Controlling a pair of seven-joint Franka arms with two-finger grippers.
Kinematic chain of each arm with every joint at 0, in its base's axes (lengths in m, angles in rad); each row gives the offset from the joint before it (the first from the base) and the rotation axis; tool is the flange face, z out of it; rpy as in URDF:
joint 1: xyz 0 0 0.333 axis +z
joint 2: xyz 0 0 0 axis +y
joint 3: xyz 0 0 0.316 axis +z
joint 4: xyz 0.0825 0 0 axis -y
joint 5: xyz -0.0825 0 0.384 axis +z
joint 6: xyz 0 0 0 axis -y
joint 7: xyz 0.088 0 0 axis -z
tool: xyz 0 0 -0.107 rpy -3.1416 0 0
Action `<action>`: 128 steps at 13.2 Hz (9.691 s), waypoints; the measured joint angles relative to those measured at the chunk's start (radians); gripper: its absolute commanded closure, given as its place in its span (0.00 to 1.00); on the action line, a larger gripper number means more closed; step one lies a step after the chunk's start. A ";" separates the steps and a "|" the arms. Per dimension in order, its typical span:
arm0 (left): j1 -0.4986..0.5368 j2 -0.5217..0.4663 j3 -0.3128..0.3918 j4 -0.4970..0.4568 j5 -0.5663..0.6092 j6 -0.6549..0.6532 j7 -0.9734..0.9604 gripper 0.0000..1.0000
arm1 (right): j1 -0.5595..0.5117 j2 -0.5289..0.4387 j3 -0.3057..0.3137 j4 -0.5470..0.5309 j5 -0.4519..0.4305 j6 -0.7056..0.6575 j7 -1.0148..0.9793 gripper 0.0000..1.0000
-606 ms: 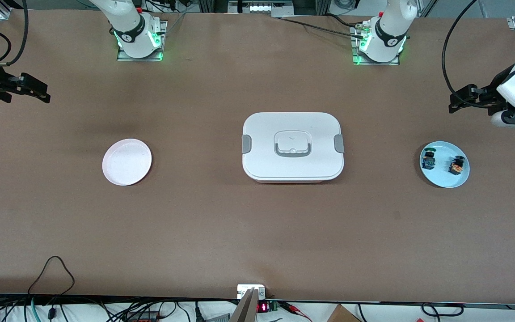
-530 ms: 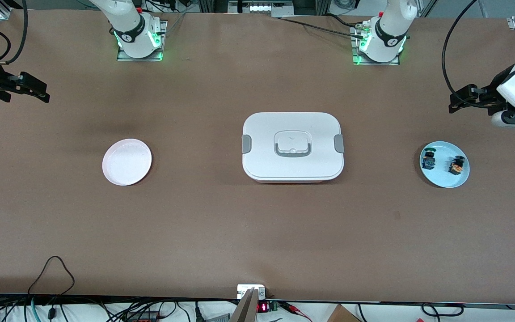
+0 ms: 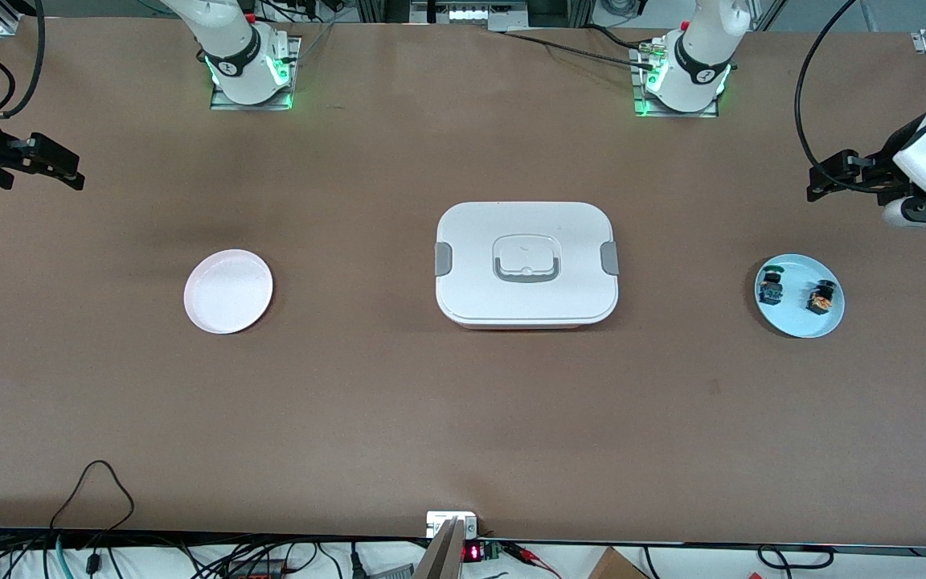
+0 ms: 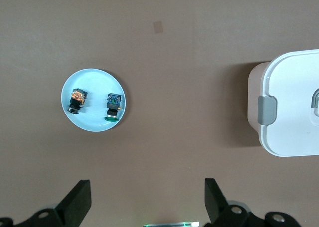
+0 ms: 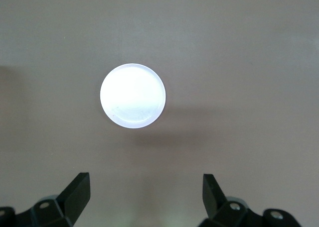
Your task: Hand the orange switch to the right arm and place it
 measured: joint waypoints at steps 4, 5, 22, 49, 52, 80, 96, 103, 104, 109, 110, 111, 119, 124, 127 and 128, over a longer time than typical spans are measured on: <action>0.000 0.026 0.000 0.023 0.000 -0.063 0.000 0.00 | 0.000 0.000 0.000 0.000 0.000 0.000 0.000 0.00; 0.000 0.030 0.000 0.023 0.000 -0.088 0.001 0.00 | 0.000 0.000 0.000 0.000 0.000 0.000 0.001 0.00; 0.178 0.058 0.010 -0.468 0.116 0.356 1.316 0.02 | -0.002 0.010 -0.003 0.002 0.000 0.000 0.003 0.00; 0.465 0.448 -0.044 -0.498 -0.058 1.074 2.563 0.00 | -0.003 0.014 -0.006 0.002 0.000 0.000 0.004 0.00; 0.485 0.461 -0.055 -0.486 -0.058 1.074 2.565 0.00 | -0.003 0.015 -0.007 0.002 0.000 0.000 0.004 0.00; 0.492 0.494 -0.128 -0.159 -0.194 0.465 2.450 1.00 | -0.005 0.024 -0.010 0.002 0.000 0.000 0.005 0.00; 0.442 0.521 -0.419 0.053 -0.948 -0.180 1.960 1.00 | -0.002 0.024 -0.001 0.005 0.000 -0.003 -0.001 0.00; 0.432 0.428 -0.687 -0.090 -1.188 0.240 1.886 1.00 | 0.010 0.024 0.006 0.006 0.190 -0.043 -0.002 0.00; 0.431 0.397 -0.727 -0.130 -1.233 0.311 1.886 1.00 | 0.010 0.025 0.006 0.006 0.244 -0.050 -0.002 0.00; 0.431 0.324 -0.818 -0.236 -1.341 0.462 1.887 1.00 | 0.012 0.066 0.006 0.005 0.562 -0.058 -0.002 0.00; 0.433 0.324 -0.817 -0.243 -1.341 0.462 1.887 1.00 | 0.013 0.077 0.007 0.004 0.641 -0.067 -0.002 0.00; 0.433 0.325 -0.819 -0.249 -1.341 0.460 1.888 1.00 | 0.013 0.092 0.007 0.003 0.735 -0.081 -0.002 0.00; 0.427 0.325 -0.857 -0.293 -1.480 0.460 1.982 1.00 | 0.057 0.226 0.008 -0.116 1.361 -0.091 -0.056 0.00; 0.426 0.325 -0.859 -0.305 -1.487 0.460 1.998 1.00 | 0.185 0.264 0.010 -0.214 1.591 -0.007 -0.148 0.00; 0.426 0.325 -0.859 -0.305 -1.491 0.460 1.999 1.00 | 0.265 0.287 0.012 -0.217 1.653 0.039 -0.172 0.00; 0.426 0.325 -0.859 -0.305 -1.491 0.461 1.999 1.00 | 0.287 0.298 0.012 -0.218 1.681 0.055 -0.176 0.00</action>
